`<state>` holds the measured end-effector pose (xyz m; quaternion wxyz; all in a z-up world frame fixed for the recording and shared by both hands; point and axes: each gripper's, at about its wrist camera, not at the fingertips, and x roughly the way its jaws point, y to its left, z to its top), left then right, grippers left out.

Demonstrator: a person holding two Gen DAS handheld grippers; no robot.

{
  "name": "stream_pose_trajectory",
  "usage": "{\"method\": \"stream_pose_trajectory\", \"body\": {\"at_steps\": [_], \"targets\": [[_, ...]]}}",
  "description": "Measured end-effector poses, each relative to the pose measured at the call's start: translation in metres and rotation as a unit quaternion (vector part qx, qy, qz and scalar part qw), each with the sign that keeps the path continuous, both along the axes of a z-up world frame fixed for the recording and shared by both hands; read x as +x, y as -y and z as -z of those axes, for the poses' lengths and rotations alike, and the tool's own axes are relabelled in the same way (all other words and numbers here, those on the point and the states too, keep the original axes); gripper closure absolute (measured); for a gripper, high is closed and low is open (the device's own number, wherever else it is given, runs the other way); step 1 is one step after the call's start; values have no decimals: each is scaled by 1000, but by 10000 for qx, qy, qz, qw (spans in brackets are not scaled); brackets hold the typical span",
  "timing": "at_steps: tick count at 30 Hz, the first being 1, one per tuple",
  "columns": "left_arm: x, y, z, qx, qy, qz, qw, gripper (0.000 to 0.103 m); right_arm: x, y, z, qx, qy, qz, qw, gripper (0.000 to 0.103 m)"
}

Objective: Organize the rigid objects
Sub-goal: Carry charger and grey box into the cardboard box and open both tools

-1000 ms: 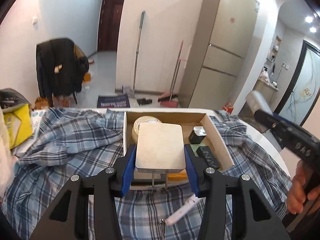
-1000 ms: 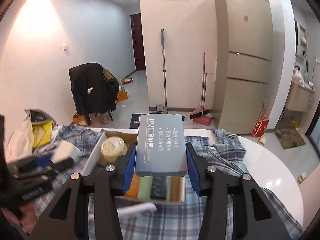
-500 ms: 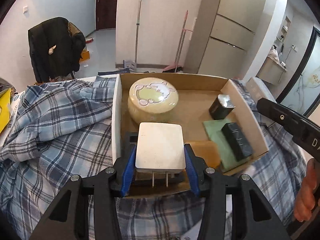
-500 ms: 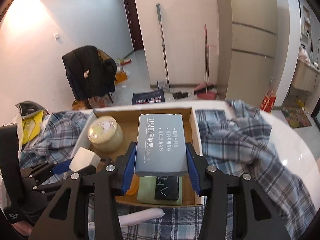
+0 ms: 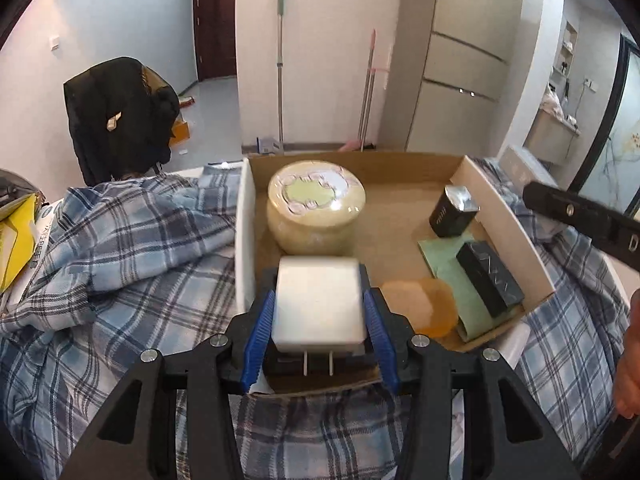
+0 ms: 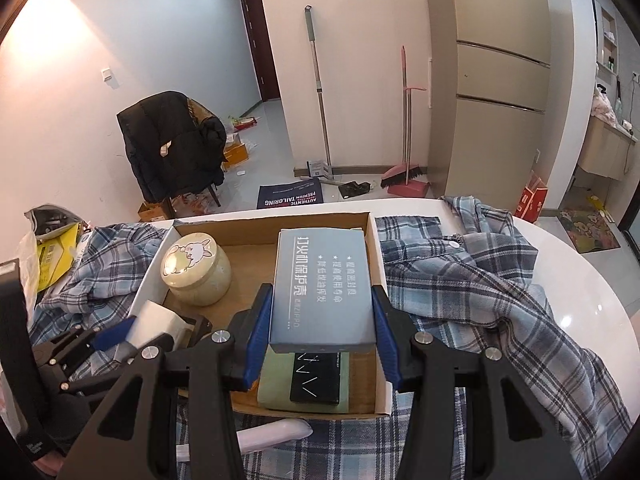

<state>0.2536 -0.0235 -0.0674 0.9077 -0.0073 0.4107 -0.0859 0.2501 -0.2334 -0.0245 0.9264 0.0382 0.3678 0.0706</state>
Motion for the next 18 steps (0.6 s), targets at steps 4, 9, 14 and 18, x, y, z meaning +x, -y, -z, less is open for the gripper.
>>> {"method": "stream_pose_trajectory", "body": {"at_steps": [4,9,14,18], "targets": [[-1,-14,-7,-344,87,-101,9993,45,0,0,0,10,0,-6,10000,57],[-16,-24,-27,-562,715,-260,9955,38,1,4,-1,58,12,27,10000,57],[-40,-22,-48,-245,1792,-526,9821,10,0,7,-3,161,57,-13,9999,57],[-50,-23,-56,-502,2077,-389,9761,9,1,1,2,263,-48,-219,9994,57]]}}
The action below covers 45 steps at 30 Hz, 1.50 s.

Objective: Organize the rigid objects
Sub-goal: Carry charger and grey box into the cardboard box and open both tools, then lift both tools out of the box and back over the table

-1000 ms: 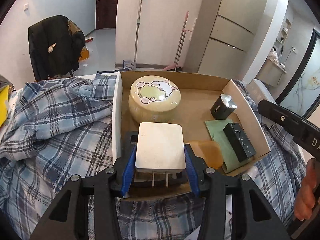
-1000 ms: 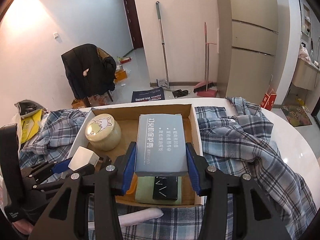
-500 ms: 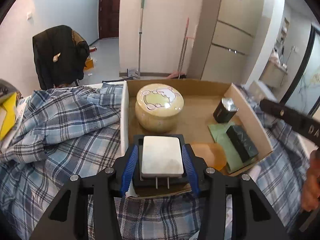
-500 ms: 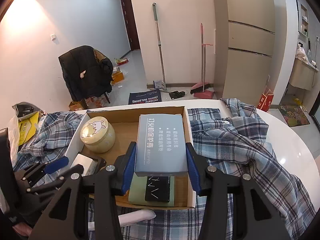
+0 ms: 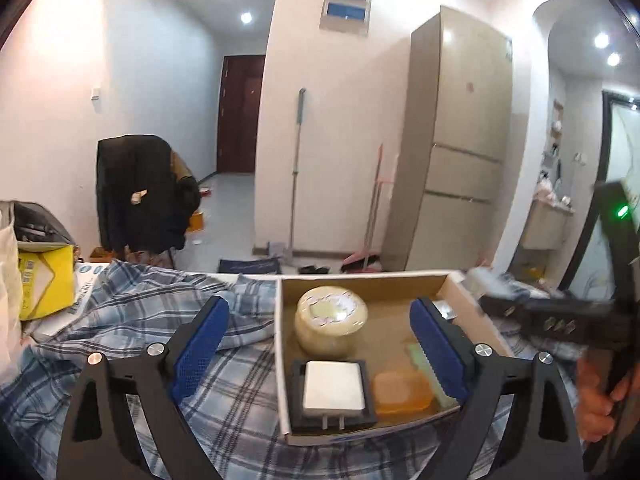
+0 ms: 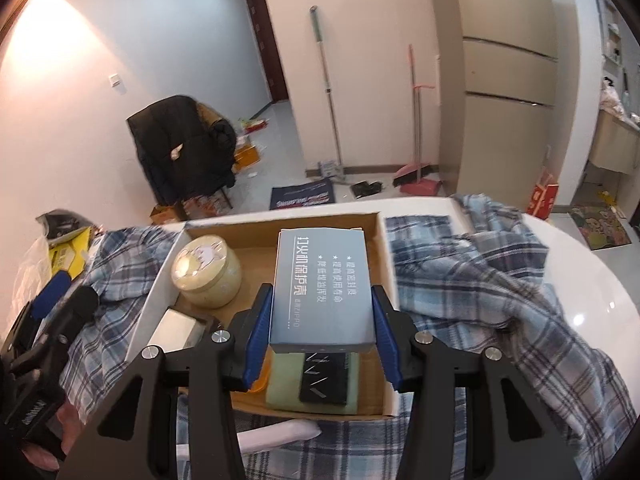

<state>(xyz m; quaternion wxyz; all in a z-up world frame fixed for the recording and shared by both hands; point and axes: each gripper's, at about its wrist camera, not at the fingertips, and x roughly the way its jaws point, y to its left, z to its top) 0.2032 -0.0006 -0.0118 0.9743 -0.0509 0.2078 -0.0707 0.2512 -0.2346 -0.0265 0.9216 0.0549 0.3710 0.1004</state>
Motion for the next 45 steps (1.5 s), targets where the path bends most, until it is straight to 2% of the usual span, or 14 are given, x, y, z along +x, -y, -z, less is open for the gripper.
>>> {"method": "stream_pose_trajectory", "body": {"at_steps": [2,3,8,14,19,25,29,36,39,40,42,45], "targets": [[2,-3,-1,-51,17,5,10000,6,1,-6,5,-23,-70,-124,9999,57],[4,-3,0,-5,-26,-15,10000,0,2,-9,8,-53,-103,-168,9998,57],[7,3,10,260,-76,-102,9996,0,5,-20,25,-96,-355,-386,9986,57],[1,8,8,457,110,-108,9988,0,7,-30,39,-106,-603,-607,9963,57],[2,9,8,566,138,-225,9980,0,7,-34,47,225,-814,-789,9933,57],[7,3,11,546,48,-356,9979,0,8,-37,56,-39,-830,-722,9939,57],[6,-1,10,441,59,-378,9983,0,11,-31,56,-196,-769,-519,9955,57],[7,-6,10,320,15,-408,9987,0,13,-22,52,-110,-765,-413,9962,55],[7,-7,9,285,27,-410,9987,0,12,-22,49,31,-752,-470,9961,42],[6,-7,8,277,32,-410,9988,0,12,-20,46,112,-737,-480,9961,39],[4,-7,5,249,89,-405,9988,0,8,-20,37,133,-615,-457,9970,39],[-3,-6,-8,207,234,-398,9987,0,-4,-20,12,85,-238,-448,9987,39]]}}
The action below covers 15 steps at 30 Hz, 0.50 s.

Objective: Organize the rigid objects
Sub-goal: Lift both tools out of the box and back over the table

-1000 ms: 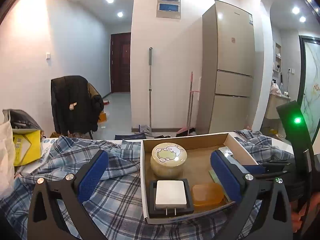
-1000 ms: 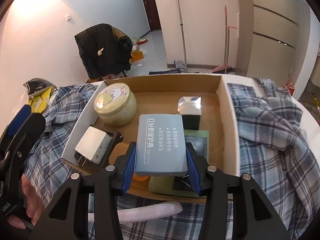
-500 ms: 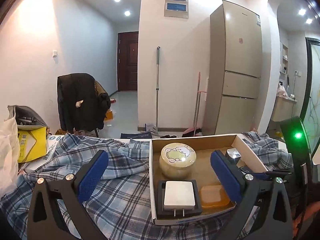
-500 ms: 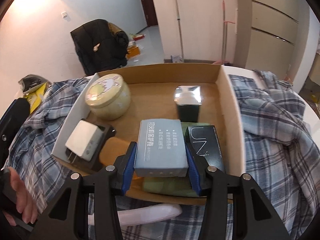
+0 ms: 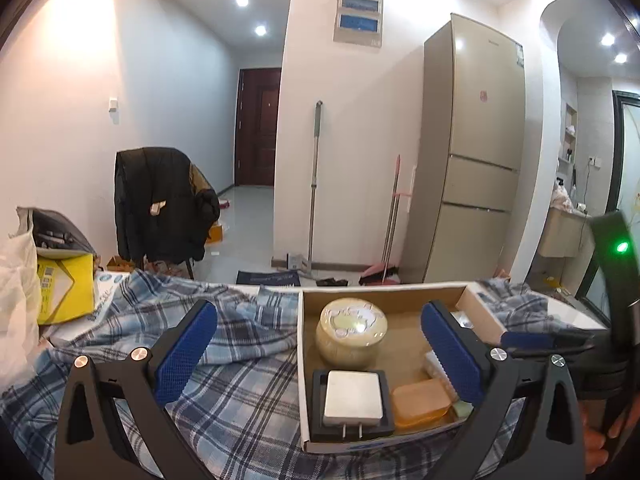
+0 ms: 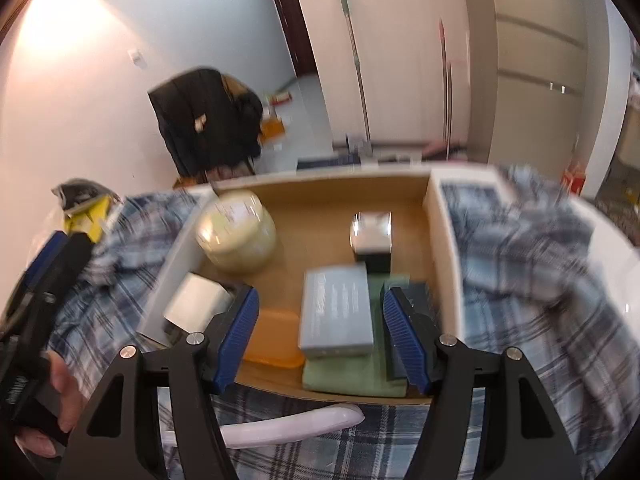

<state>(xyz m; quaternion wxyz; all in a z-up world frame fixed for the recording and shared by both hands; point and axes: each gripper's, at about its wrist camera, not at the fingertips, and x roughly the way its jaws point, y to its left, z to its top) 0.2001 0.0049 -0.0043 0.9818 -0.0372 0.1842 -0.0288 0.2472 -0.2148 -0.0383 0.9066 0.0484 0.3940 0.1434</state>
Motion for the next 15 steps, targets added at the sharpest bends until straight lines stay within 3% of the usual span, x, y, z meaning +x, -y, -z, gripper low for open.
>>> {"method": "stream_pose_trajectory", "body": {"at_steps": [5,10,15], "targets": [[-16,-3,-30,-326,315,-26,9990,0,-28,2,-40,-101,664,120,9977,32],[-40,-9,-59,-799,516,311,9950,0,-54,12,-58,-23,870,128,9961,25],[-75,7,-77,-401,749,474,9953,0,-77,29,-67,87,990,209,9948,25]]}}
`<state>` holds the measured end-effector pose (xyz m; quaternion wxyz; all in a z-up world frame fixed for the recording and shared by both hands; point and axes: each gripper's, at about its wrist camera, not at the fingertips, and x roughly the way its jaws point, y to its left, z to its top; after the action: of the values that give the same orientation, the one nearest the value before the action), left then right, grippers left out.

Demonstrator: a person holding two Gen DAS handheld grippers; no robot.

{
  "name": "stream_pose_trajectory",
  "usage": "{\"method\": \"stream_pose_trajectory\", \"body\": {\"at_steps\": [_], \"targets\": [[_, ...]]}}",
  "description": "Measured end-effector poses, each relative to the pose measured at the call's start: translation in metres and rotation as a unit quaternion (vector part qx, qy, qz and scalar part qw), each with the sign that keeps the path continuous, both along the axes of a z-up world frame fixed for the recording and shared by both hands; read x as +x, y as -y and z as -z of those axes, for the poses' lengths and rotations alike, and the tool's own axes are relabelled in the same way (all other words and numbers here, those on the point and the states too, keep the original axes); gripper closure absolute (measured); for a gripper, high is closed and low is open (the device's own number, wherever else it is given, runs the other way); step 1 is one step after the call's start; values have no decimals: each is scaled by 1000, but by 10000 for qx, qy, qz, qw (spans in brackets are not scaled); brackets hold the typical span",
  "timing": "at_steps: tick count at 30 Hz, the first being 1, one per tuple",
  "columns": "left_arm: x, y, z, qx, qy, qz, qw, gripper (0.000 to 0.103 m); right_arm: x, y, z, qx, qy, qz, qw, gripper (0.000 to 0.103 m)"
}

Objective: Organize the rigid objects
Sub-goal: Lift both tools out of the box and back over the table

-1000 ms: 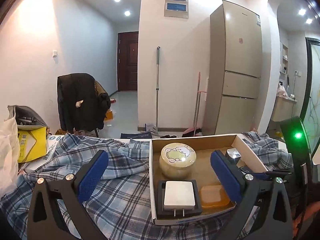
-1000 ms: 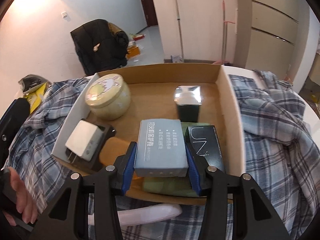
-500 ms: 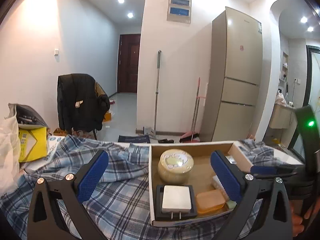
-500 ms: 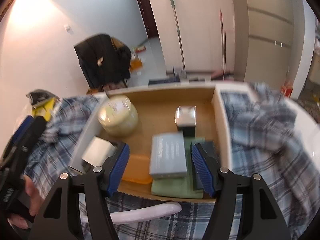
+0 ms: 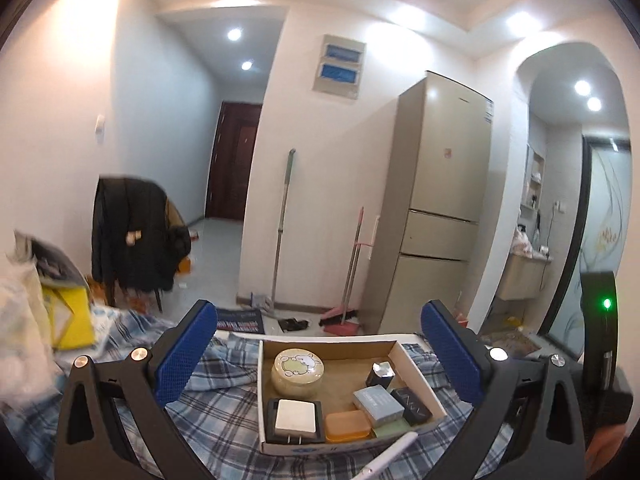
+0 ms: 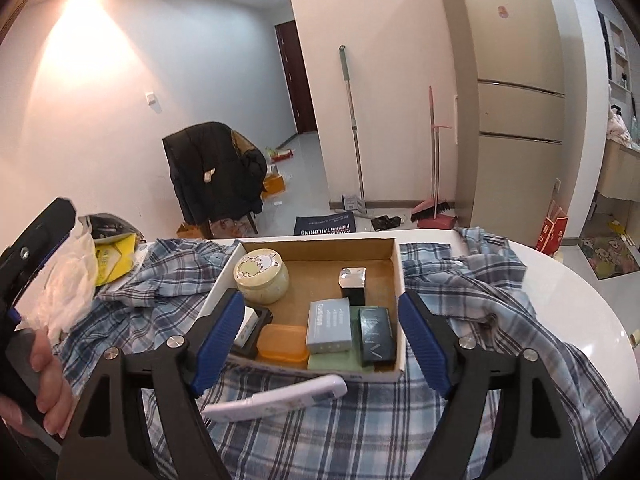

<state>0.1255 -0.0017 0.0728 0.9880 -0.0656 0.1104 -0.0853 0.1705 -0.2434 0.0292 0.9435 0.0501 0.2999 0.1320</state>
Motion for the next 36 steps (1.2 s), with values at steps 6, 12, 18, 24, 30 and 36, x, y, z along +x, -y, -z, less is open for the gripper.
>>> {"method": "stream_pose_trajectory", "body": {"at_steps": [6,12,18,24,30,36], "targets": [[-25,13,2,-83,-165,258,9995,0,-32,7,-7,-275,343,141,9989,23],[-38,25,25,450,25,58,9990,0,-56,19,-4,-209,506,143,9984,20],[-23,35,63,1017,-134,243,9944,0,-59,16,12,-507,771,368,9951,7],[-9,38,89,1123,-594,430,9910,0,-55,20,25,-594,732,365,9949,7],[12,26,102,836,-1155,240,9895,0,-53,31,28,-440,651,497,9957,6],[16,23,107,764,-1318,245,9880,0,-54,33,27,-456,683,539,9952,6]]}}
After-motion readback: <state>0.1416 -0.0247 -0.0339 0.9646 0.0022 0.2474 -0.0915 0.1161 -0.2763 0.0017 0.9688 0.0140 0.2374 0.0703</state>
